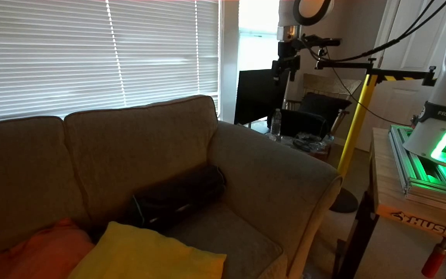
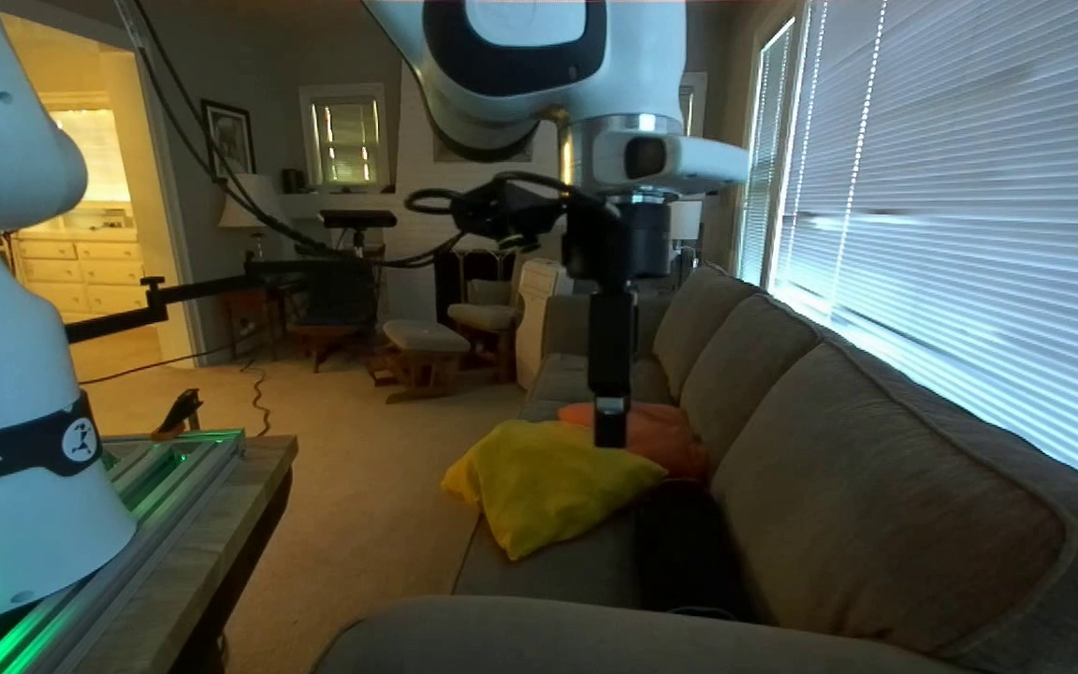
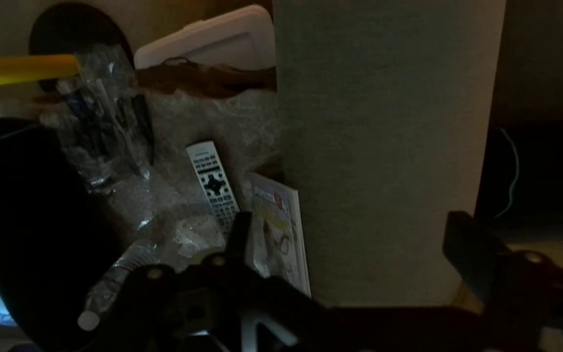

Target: Put the grey remote control on the table.

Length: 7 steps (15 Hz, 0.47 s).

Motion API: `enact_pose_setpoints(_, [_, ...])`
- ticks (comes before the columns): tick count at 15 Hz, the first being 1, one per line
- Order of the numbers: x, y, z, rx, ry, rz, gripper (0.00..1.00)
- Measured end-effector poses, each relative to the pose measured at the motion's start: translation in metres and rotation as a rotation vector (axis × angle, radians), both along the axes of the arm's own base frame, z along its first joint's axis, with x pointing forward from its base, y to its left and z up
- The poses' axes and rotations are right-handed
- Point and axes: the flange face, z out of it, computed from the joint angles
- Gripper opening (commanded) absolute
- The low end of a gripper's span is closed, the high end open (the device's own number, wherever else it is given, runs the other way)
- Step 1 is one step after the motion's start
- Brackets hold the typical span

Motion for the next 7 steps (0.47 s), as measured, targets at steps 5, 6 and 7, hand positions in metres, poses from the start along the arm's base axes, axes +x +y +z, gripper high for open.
enact_pose_setpoints(5, [-0.059, -0.024, -0.033, 0.005, 0.052, 0.042, 1.00])
enact_pose_setpoints(6, [-0.070, -0.031, -0.039, 0.001, 0.047, 0.066, 1.00])
enact_pose_setpoints(7, [-0.080, -0.037, -0.045, -0.002, 0.030, 0.085, 1.00])
